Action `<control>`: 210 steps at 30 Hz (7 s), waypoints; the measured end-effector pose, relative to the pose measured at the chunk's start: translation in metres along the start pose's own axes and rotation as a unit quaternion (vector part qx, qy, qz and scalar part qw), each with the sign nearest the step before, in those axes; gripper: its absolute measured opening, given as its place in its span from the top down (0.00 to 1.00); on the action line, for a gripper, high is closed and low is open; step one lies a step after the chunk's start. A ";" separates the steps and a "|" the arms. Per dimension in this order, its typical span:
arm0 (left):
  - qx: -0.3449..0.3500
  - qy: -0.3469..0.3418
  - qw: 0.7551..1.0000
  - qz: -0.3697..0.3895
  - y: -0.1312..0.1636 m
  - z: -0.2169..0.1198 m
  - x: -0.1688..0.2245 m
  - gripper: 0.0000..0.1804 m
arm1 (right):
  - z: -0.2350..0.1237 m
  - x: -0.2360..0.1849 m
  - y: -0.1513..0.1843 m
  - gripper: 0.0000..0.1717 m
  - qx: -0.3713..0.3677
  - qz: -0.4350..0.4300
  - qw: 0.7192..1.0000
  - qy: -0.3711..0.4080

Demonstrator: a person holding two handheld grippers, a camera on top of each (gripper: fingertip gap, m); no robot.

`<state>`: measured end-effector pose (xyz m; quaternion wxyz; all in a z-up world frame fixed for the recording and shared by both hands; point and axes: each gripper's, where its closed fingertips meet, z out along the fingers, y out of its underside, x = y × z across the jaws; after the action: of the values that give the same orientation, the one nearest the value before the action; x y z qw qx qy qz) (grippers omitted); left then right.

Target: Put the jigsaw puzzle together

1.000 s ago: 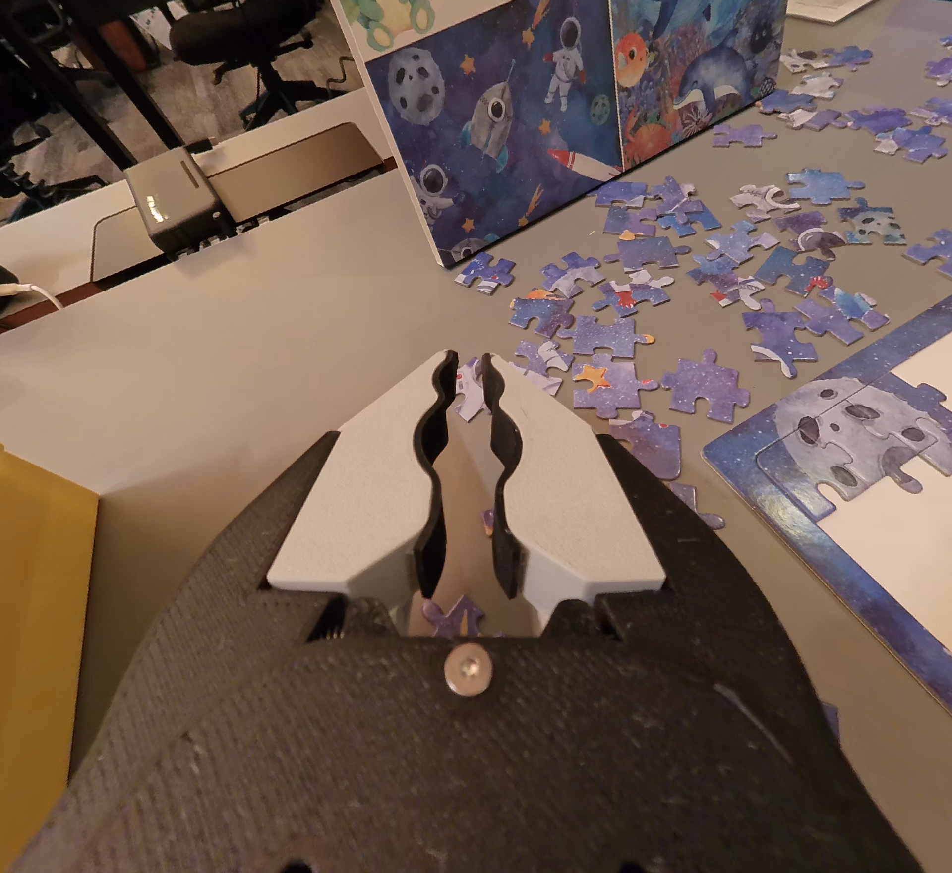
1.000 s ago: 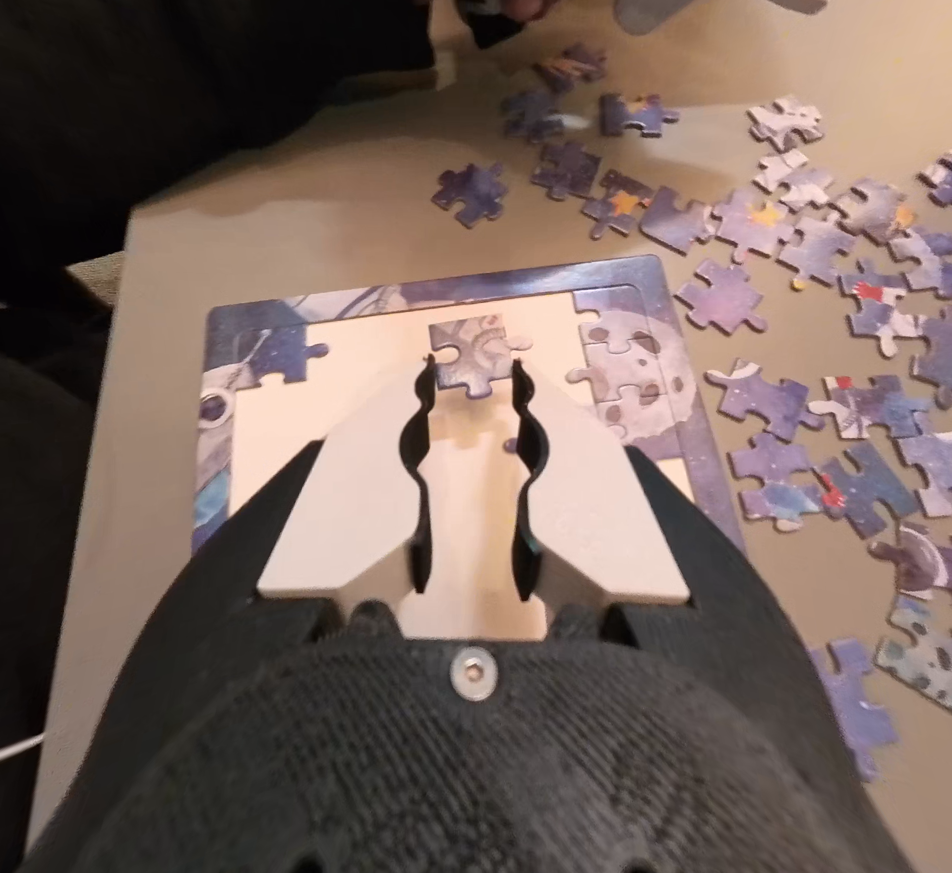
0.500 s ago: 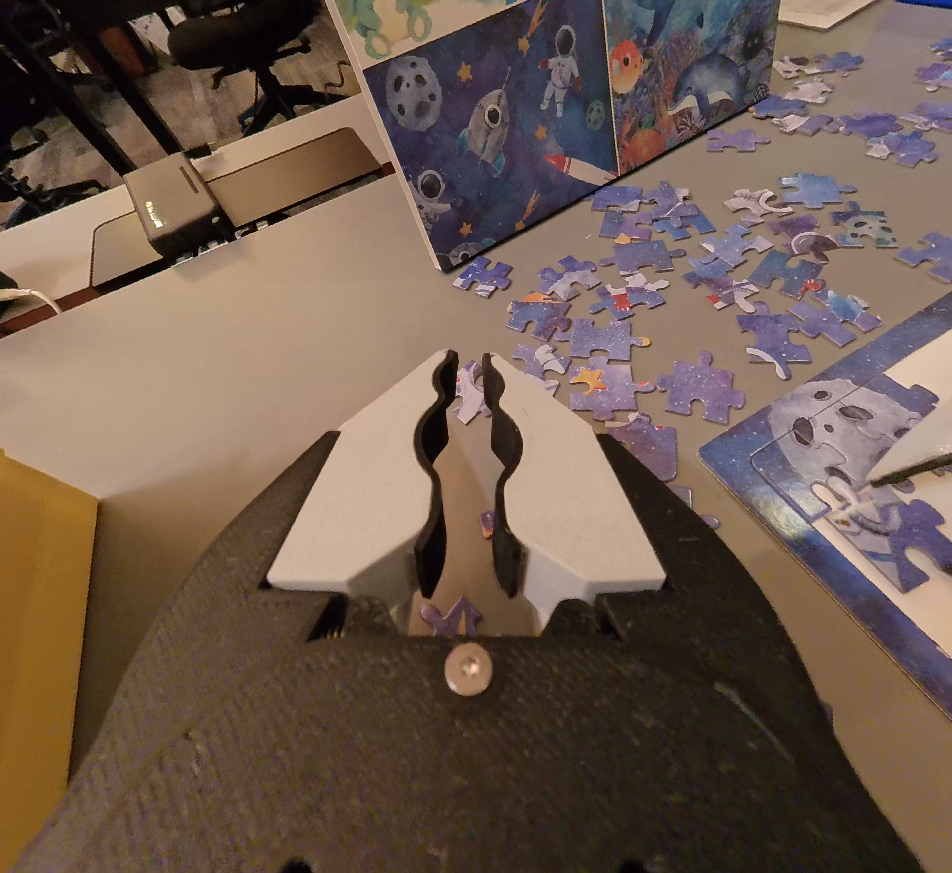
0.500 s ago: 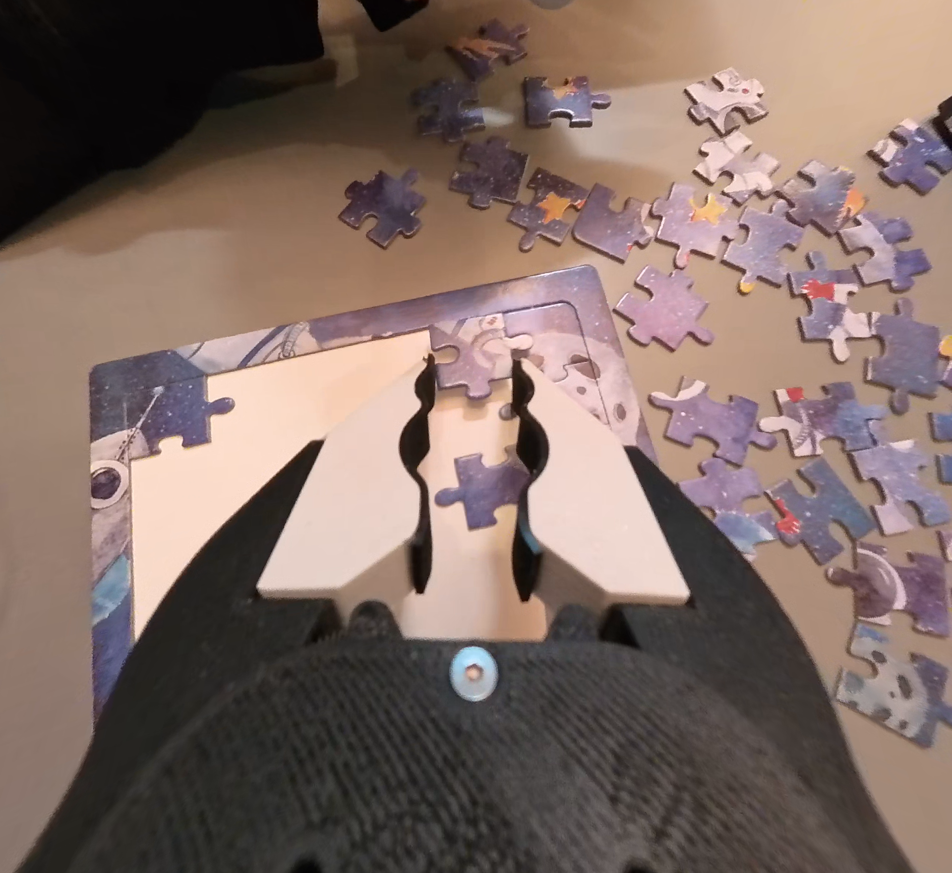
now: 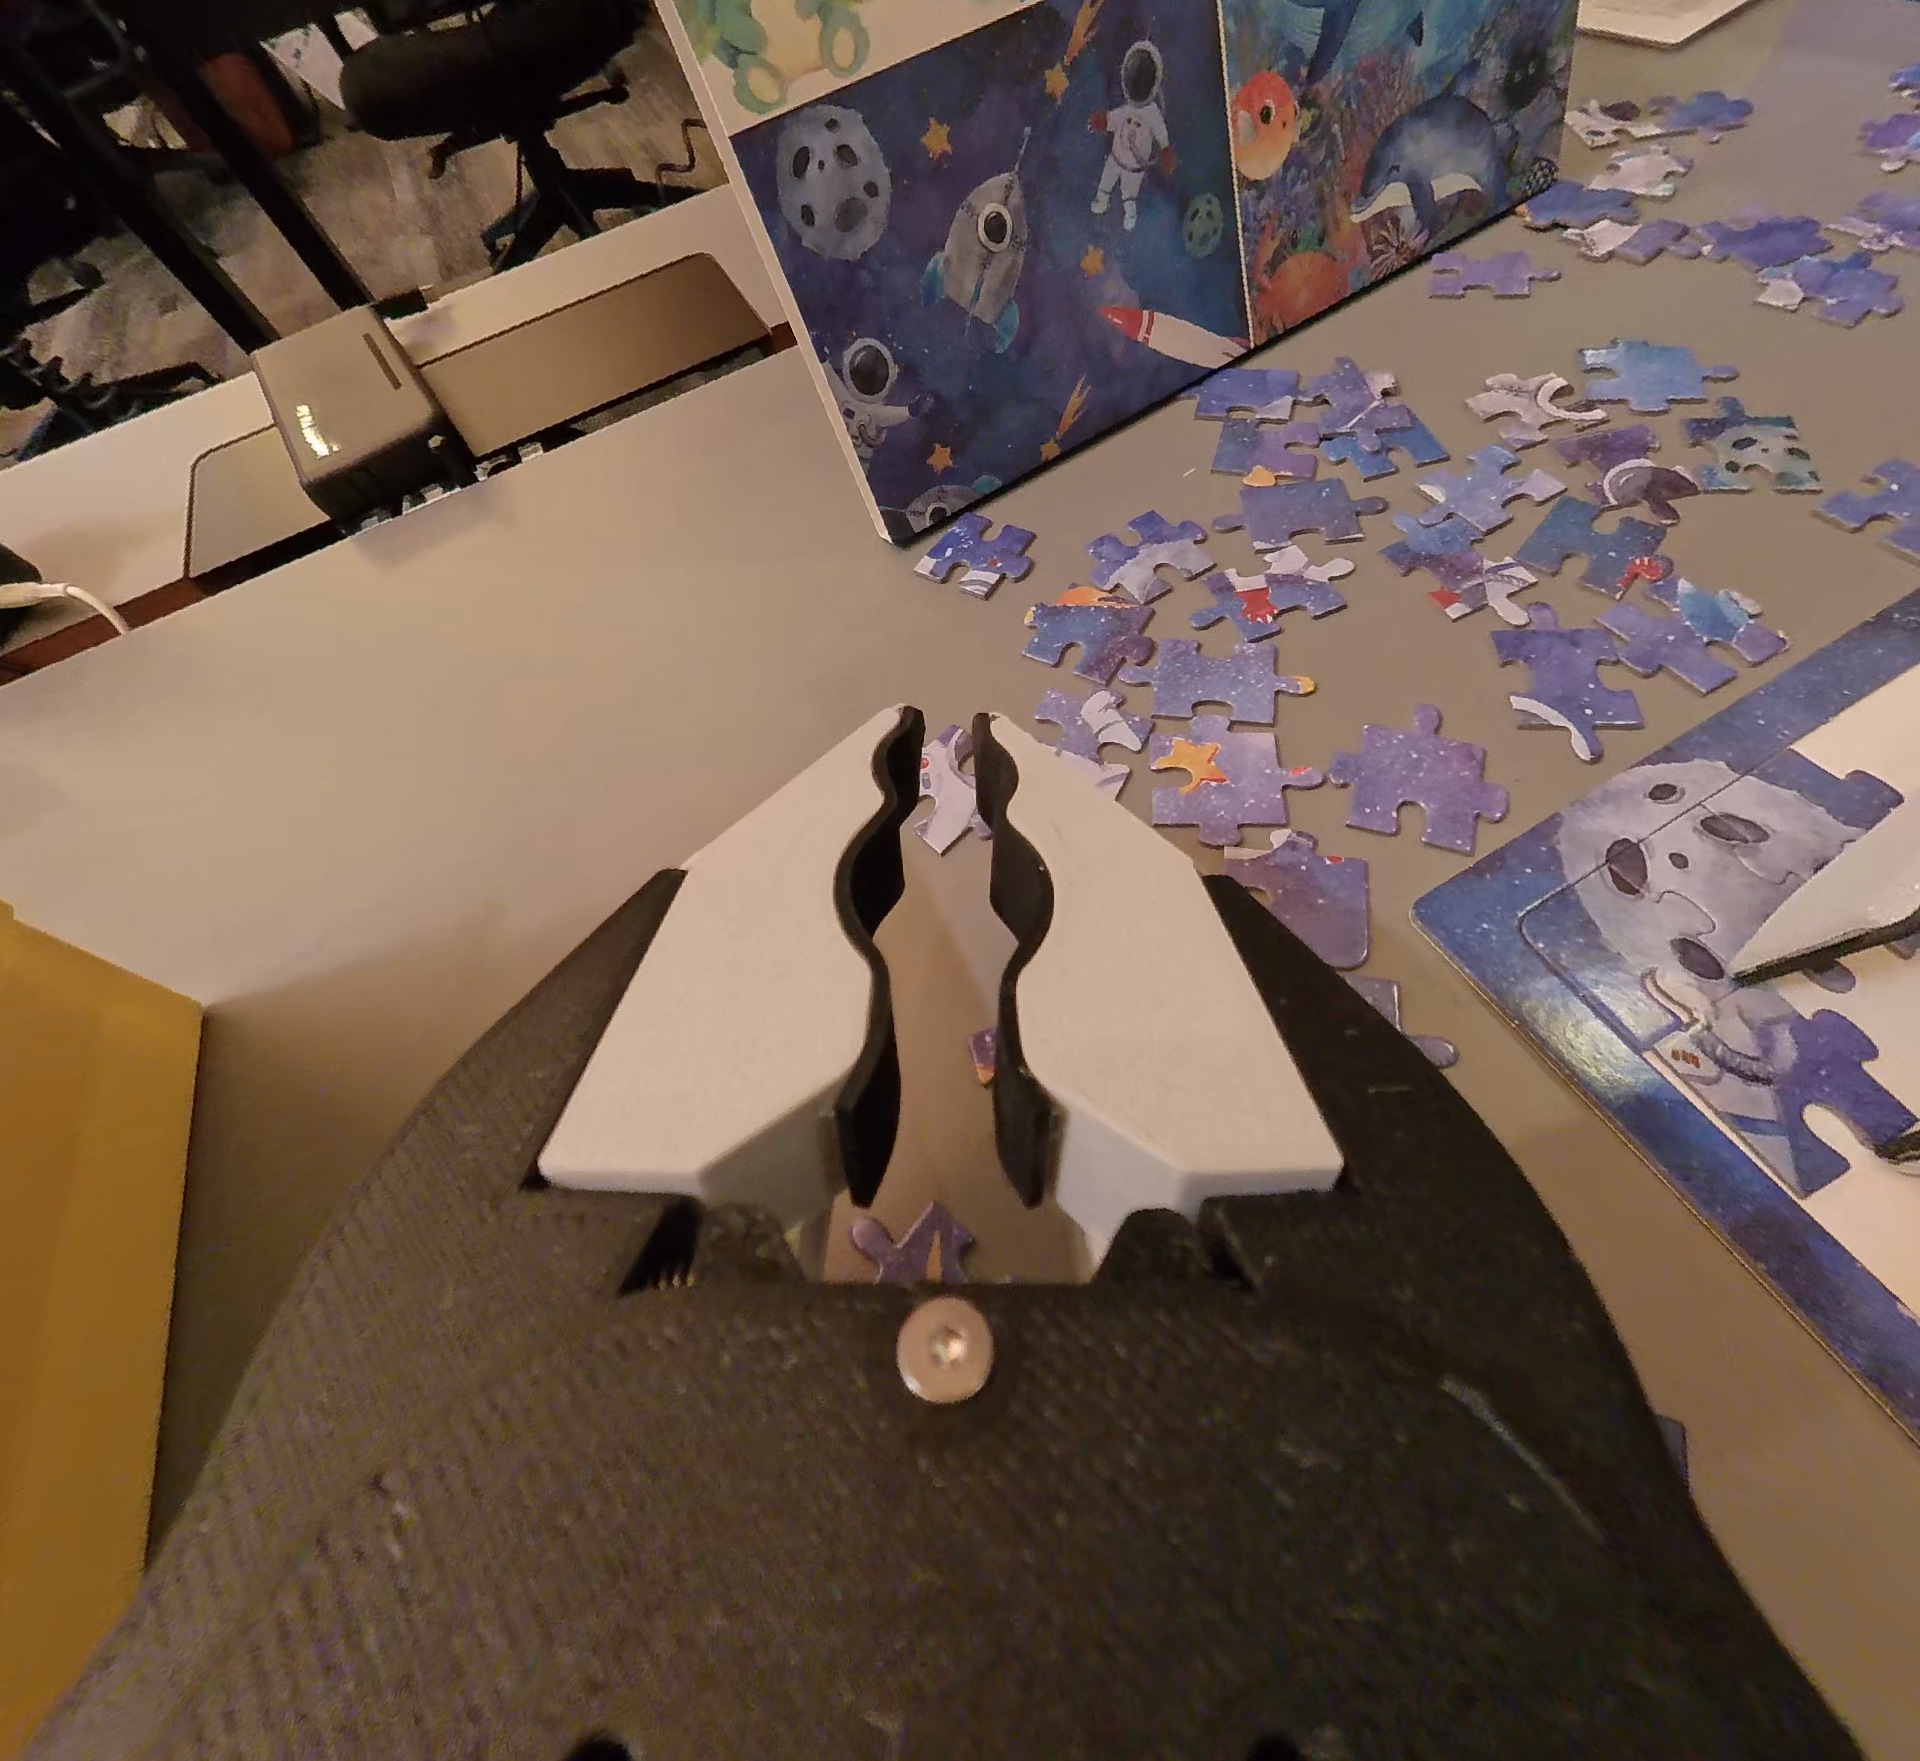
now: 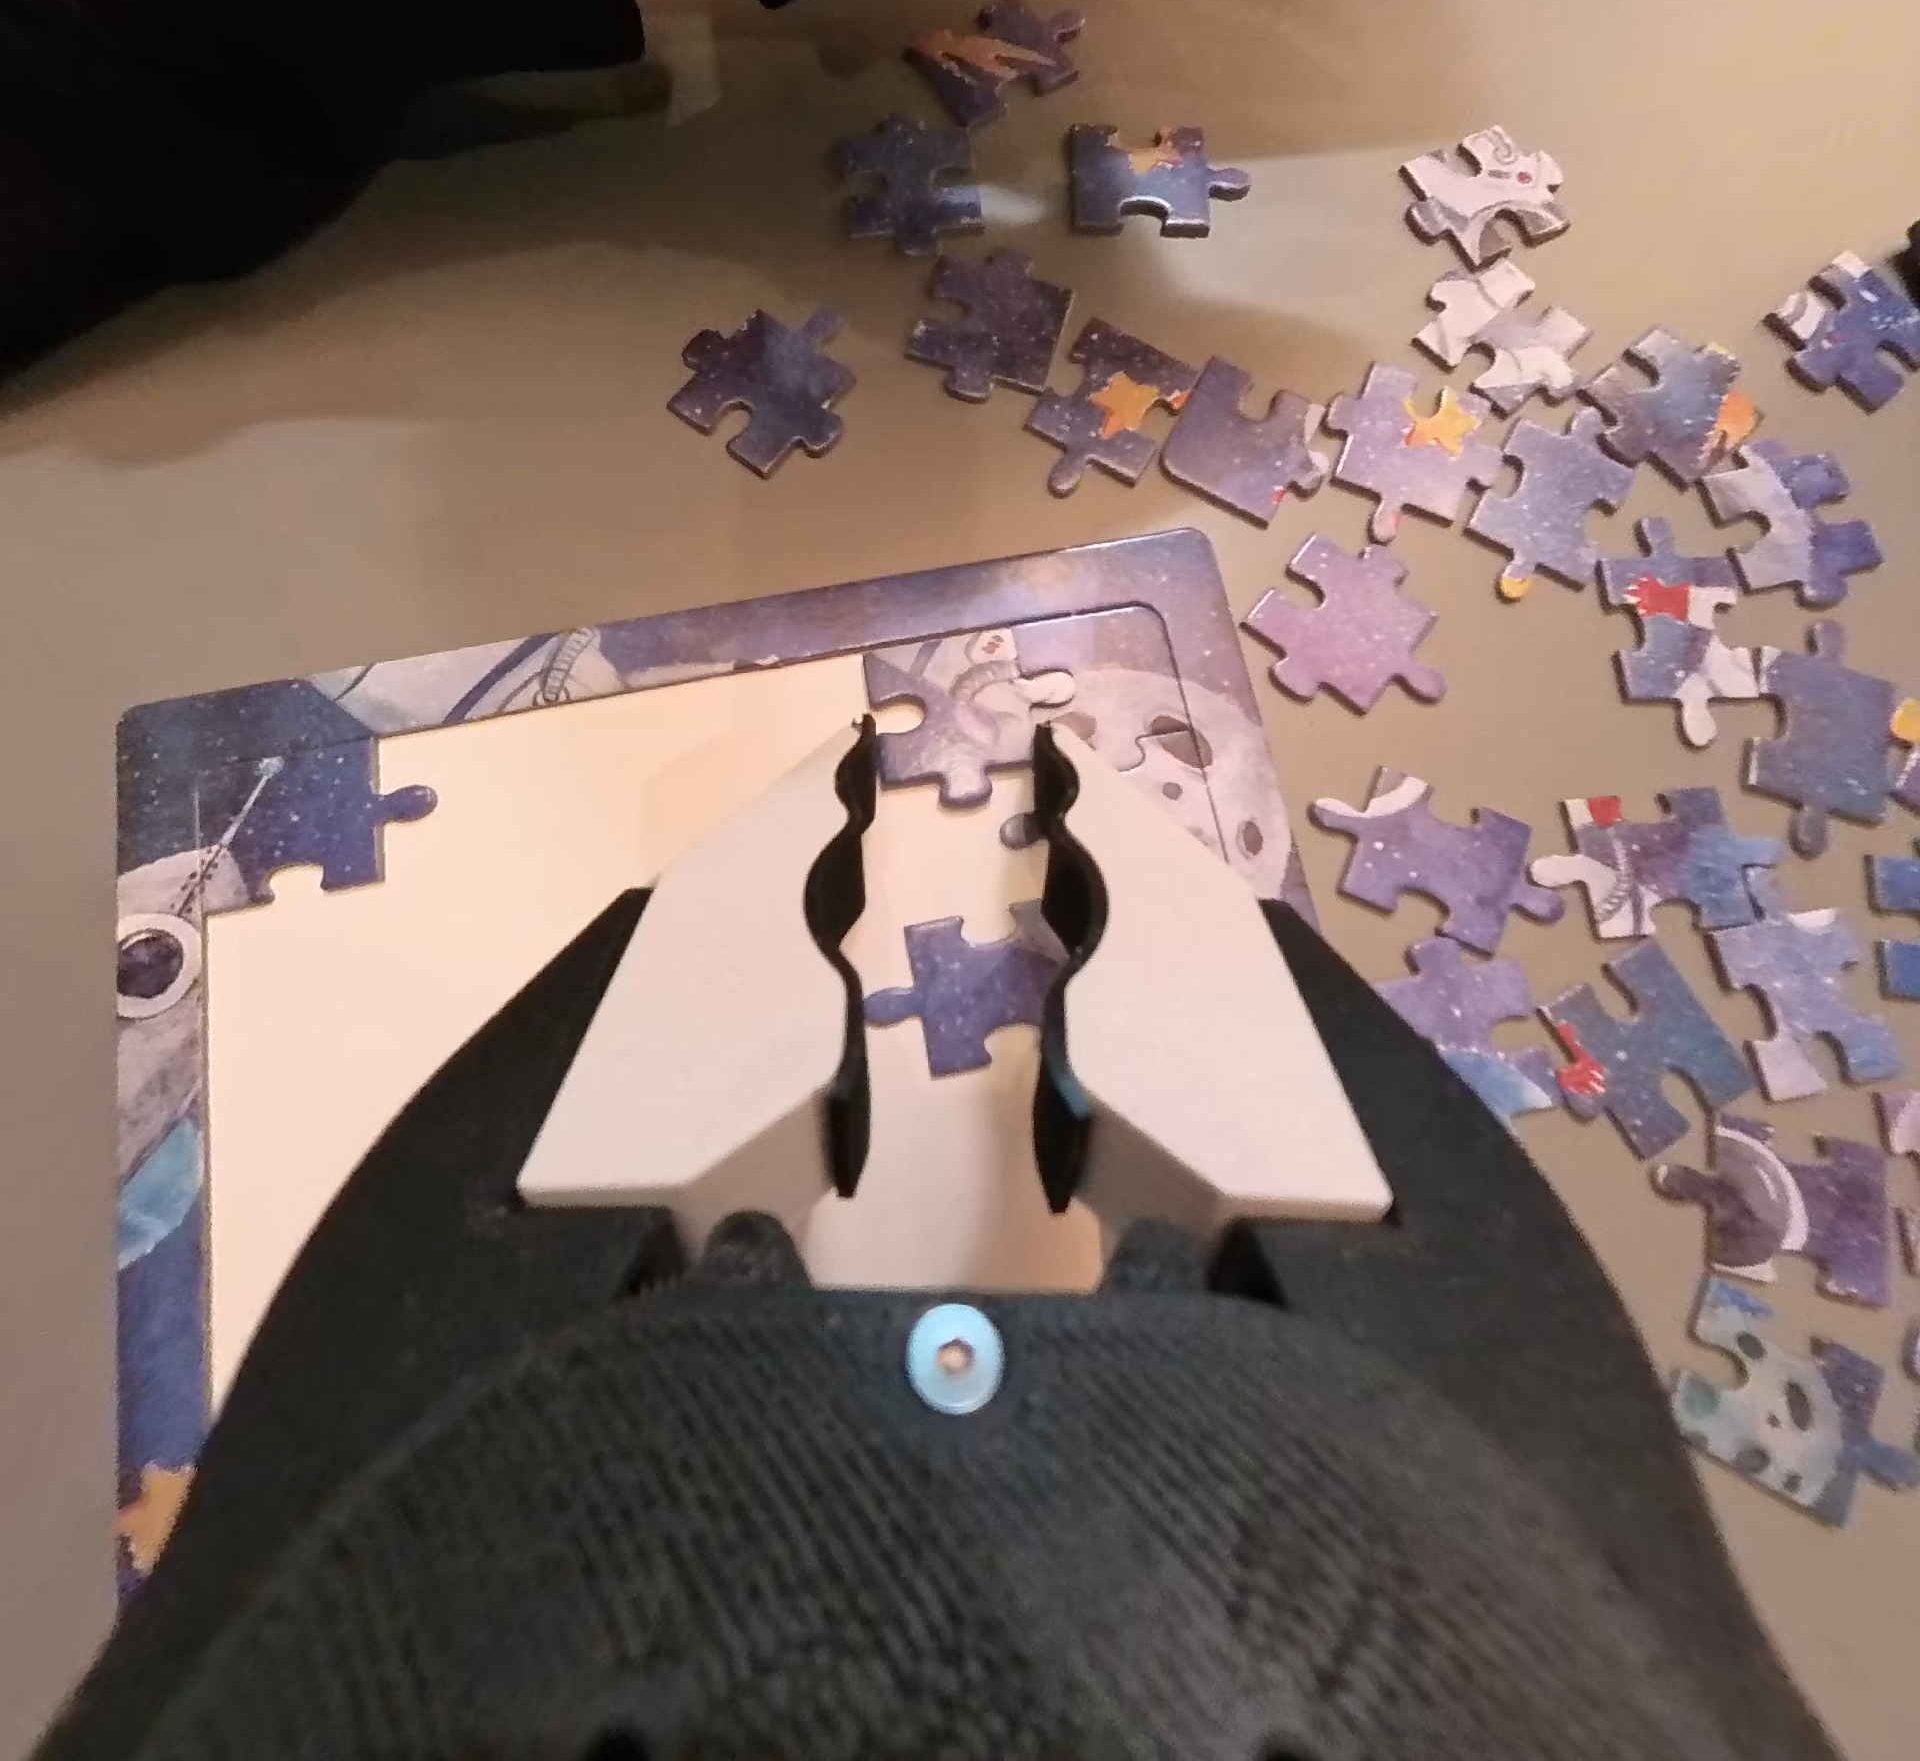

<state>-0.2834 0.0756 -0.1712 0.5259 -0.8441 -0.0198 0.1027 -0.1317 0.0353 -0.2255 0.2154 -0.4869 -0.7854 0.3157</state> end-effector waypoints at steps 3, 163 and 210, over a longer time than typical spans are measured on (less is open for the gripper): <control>0.000 0.000 1.000 0.000 0.000 0.000 0.000 0.96 | 0.000 0.001 0.000 0.84 -0.001 -0.003 1.000 0.004; -0.119 0.293 0.939 0.132 0.045 -0.009 0.133 1.00 | -0.004 0.001 -0.007 0.83 0.049 0.007 0.998 0.028; -0.123 0.289 0.941 0.123 0.044 -0.007 0.130 1.00 | -0.040 0.009 -0.034 1.00 0.104 -0.216 0.953 0.187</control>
<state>-0.1585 0.0682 -0.2277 0.3844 -0.8914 0.2245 -0.0850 -0.1313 0.0441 -0.1729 0.4706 -0.3309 -0.7803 0.2452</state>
